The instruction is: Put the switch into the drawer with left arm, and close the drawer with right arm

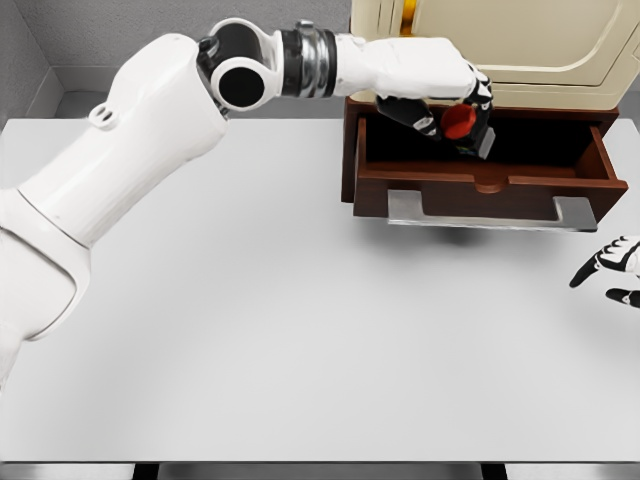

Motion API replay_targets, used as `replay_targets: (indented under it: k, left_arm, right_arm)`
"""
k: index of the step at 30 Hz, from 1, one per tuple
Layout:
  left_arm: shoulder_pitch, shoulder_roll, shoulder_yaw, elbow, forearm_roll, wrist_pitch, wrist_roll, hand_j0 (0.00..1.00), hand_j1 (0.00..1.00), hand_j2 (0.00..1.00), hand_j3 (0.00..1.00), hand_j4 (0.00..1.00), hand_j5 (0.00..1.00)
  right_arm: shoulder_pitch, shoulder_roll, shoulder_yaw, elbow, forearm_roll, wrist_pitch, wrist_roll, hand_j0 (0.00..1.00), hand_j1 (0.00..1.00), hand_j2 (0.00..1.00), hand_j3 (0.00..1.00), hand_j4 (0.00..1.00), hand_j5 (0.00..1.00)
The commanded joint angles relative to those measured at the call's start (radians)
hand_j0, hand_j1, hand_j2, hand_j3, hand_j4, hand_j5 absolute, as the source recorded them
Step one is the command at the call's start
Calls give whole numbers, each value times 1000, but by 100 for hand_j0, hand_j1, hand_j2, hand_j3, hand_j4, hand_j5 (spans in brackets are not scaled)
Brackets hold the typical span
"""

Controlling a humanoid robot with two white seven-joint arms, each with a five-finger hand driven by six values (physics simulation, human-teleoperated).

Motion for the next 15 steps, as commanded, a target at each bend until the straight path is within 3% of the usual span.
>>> replay_targets:
  k: [1, 4, 7, 12, 15]
  left_arm:
    - [0, -20, 1, 2, 5, 3, -13, 50, 50, 50, 50, 50, 50]
    - [2, -46, 3, 14, -53, 3, -39, 56, 56, 56, 56, 56, 56]
    - [2, -61, 6, 94, -53, 3, -39, 71, 71, 71, 71, 71, 71]
    - [-3, -58, 15, 118, -53, 3, -39, 76, 76, 76, 76, 76, 76]
    - [-2, -58, 16, 120, -51, 3, -39, 89, 89, 89, 89, 89, 89]
  right_arm:
    - [0, -1, 0, 0, -7, 3, 0, 60, 60, 60, 60, 60, 60]
    - [0, -1, 0, 0, -7, 3, 0, 60, 60, 60, 60, 60, 60]
    - [2, -1, 0, 0, -7, 3, 0, 60, 60, 60, 60, 60, 60]
    - [2, -1, 0, 0, -7, 3, 0, 59, 59, 59, 59, 59, 59]
    - [2, -1, 0, 0, -7, 3, 0, 58, 58, 58, 58, 58, 58]
